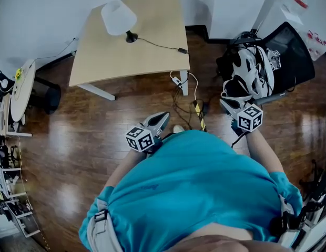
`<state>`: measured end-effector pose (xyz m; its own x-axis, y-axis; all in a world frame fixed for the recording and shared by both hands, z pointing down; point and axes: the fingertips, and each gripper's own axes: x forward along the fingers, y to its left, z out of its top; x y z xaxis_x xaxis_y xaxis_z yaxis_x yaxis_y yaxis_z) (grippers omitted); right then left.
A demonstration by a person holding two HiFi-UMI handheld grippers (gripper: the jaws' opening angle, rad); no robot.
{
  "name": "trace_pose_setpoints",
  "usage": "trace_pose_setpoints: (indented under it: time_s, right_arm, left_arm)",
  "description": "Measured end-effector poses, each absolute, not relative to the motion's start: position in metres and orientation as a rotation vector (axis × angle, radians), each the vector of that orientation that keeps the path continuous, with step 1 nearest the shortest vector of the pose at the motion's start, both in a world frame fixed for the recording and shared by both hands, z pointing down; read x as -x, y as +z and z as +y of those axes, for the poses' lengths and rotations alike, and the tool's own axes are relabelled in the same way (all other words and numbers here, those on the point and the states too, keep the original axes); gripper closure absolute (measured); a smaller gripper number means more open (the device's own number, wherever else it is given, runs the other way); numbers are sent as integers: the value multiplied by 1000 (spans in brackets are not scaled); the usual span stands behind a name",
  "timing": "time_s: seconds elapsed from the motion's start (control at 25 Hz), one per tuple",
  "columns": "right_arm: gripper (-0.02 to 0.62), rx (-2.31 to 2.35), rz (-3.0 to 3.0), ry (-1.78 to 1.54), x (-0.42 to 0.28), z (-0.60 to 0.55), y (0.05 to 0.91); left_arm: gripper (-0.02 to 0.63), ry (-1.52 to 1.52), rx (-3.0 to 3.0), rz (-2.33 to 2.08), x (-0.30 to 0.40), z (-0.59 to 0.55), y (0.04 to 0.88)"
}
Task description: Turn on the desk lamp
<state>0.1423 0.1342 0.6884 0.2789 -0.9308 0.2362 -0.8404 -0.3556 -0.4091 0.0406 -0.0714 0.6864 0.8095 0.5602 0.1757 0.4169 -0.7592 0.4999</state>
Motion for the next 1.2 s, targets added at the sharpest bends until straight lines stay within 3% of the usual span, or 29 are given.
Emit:
trace_pose_setpoints:
  time_s: [0.6,0.96,1.2]
  right_arm:
    - [594,2418,1758,-726,-248,-10,633]
    - [594,2264,2007,-832,-307,-67,660]
    - [594,2143,2210,-814,-352,-63,677]
  left_arm:
    - [606,267,-2502,694,-118,-206,674]
    - [606,181,-2542,308,-104,-261,683]
    - [606,138,-2619,87,-114,-240,678]
